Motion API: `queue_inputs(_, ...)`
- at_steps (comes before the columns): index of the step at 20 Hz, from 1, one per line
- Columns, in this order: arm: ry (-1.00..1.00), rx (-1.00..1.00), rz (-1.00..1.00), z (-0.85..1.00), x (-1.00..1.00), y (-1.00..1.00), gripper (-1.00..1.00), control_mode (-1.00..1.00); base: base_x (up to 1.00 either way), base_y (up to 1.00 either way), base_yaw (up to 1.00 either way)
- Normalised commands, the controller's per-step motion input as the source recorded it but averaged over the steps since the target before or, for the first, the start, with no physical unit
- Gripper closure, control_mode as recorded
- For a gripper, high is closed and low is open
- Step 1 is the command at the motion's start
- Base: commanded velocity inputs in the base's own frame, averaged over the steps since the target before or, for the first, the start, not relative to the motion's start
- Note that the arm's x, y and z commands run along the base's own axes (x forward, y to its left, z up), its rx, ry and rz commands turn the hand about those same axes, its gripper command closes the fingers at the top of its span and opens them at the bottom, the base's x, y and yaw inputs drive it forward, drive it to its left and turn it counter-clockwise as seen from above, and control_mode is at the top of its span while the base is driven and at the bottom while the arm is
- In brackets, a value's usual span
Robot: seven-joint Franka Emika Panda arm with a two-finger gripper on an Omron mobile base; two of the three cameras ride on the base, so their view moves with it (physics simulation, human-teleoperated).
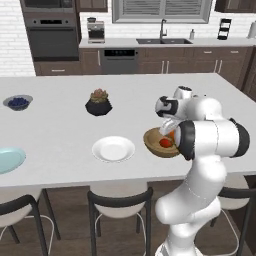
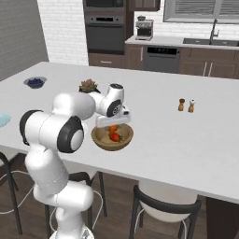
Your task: Pick the chicken drumstick and tomato from their plates and place them in the bowl. Then put the bowl in the fridge.
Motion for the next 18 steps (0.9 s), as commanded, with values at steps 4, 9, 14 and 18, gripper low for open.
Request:
queue_inputs(4,-0.10,0.00,0.44,0.00,-0.22,0.14,1.00,-1.00,0.00,0.00,0.00)
queue_inputs(9,0.00,0.00,0.25,-0.02,0.16,0.15,1.00,-1.00,0.00,0.00,0.00)
queue_inputs(14,0.02,0.00,0.15,-0.13,0.45,0.15,1.00,-1.00,0.00,0.00,0.00)
queue_inputs(18,0.00,0.00,0.14,-0.42,0.05,0.00,1.00,-1.00,0.00,0.00,0.00)
